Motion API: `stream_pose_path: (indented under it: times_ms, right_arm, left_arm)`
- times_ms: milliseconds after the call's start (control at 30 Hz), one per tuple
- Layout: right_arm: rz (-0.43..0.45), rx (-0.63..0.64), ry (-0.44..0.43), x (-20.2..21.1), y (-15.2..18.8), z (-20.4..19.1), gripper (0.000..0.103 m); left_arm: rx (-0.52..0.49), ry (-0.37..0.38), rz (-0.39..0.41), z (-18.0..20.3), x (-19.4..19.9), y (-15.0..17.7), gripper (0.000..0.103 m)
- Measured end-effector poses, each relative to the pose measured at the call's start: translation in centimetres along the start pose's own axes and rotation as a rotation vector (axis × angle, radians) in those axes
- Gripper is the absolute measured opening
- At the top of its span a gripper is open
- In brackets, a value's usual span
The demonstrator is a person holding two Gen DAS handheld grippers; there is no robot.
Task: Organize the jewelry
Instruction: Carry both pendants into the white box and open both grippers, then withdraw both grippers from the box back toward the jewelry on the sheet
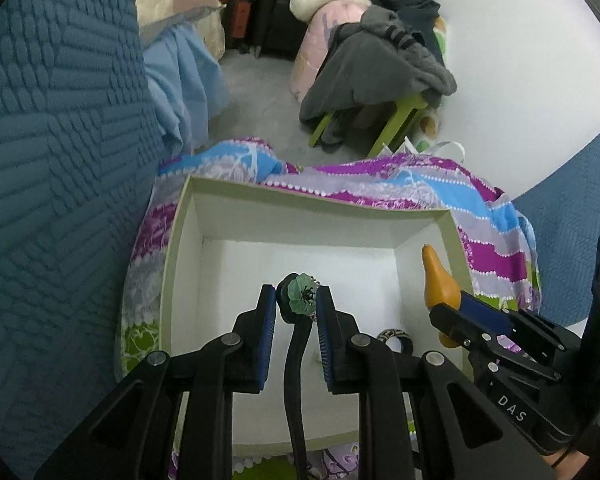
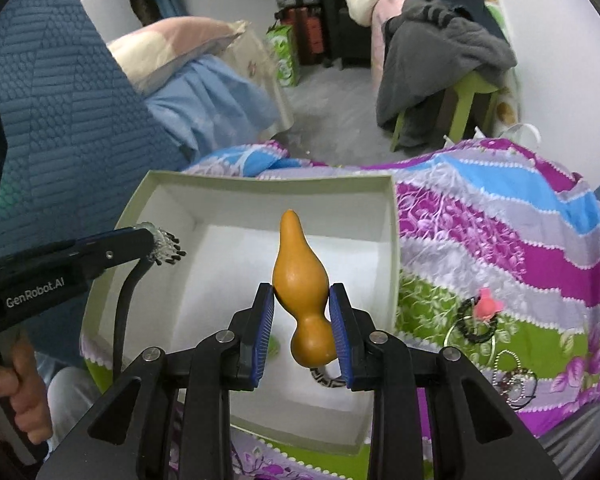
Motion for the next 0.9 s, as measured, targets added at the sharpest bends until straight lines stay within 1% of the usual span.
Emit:
stream_pose_path:
  times_ms: [167, 233, 267, 333, 367, 400, 433, 467, 500, 567, 600, 633, 700, 767, 900]
  right_arm:
    - [-0.023, -0.01, -0.014, -0.3, 0.3, 0.1, 0.027]
    - [-0.019, -0.012, -0.016, 0.0, 0.2, 0.2, 0.034]
    - [-0.016, -0.01, -0.024, 0.3, 0.1, 0.1, 0.034]
    - [-0.009, -0.005, -0.028, 0.7, -0.2, 0.0, 0.035]
    - [-0.001, -0.004, -0.029, 1.2, -0.4, 0.0, 0.035]
    - [0.002, -0.003, -0.033, 1.4, -0.7, -0.1, 0.036]
    - [0.006, -0.001, -0.04, 1.7, -0.9, -0.2, 0.036]
    - [0.015, 0.003, -0.045, 2.2, -1.3, -0.3, 0.037]
    - [0.029, 0.013, -0.044, 2.8, -1.7, -0.4, 0.039]
    - [0.058, 0.029, -0.042, 4.2, -2.6, -0.6, 0.042]
    - [0.081, 0.037, -0.044, 5.1, -3.1, -0.7, 0.046]
    - [0.104, 0.045, -0.044, 6.2, -3.7, -0.7, 0.05]
    - [0.145, 0.059, -0.044, 8.0, -4.5, -0.9, 0.055]
    - [0.186, 0.076, -0.044, 10.0, -5.1, -1.0, 0.056]
    - [0.231, 0.105, -0.057, 13.1, -5.3, -1.5, 0.056]
  left_arm:
    - [-0.002, -0.017, -0.011, 0.1, 0.2, 0.5, 0.021]
    - [-0.001, -0.051, 0.015, -0.1, 0.9, 0.3, 0.021]
    - [0.003, -0.06, 0.033, -0.1, 1.4, 0.1, 0.021]
    - [0.018, -0.072, 0.057, -0.2, 2.4, -0.3, 0.03]
    - [0.025, -0.068, 0.073, -0.2, 3.0, -0.5, 0.04]
    - [0.031, -0.067, 0.09, -0.2, 3.6, -0.8, 0.047]
    - [0.04, -0.073, 0.111, -0.3, 4.4, -1.0, 0.051]
    - [0.043, -0.076, 0.129, -0.3, 5.2, -1.3, 0.057]
    - [0.043, -0.077, 0.141, -0.2, 5.8, -1.5, 0.062]
    - [0.044, -0.092, 0.176, -0.1, 7.6, -1.9, 0.066]
    - [0.046, -0.096, 0.187, -0.1, 8.2, -2.1, 0.069]
    - [0.046, -0.099, 0.203, 0.1, 9.2, -2.3, 0.069]
    - [0.051, -0.101, 0.233, 0.4, 11.1, -2.5, 0.069]
    - [0.055, -0.104, 0.263, 0.7, 12.9, -2.7, 0.069]
    - [0.056, -0.113, 0.307, 1.9, 16.1, -2.5, 0.069]
Point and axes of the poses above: each gripper's, at about its wrist camera, not at the fingertips, and x roughly against the way its jaws point, z to its right, y to its underside, the point moved 10 cm from there along -x, roughly the way its jaws point, and after that the axes turned 6 degrees about -y, right-handed, at the moved point
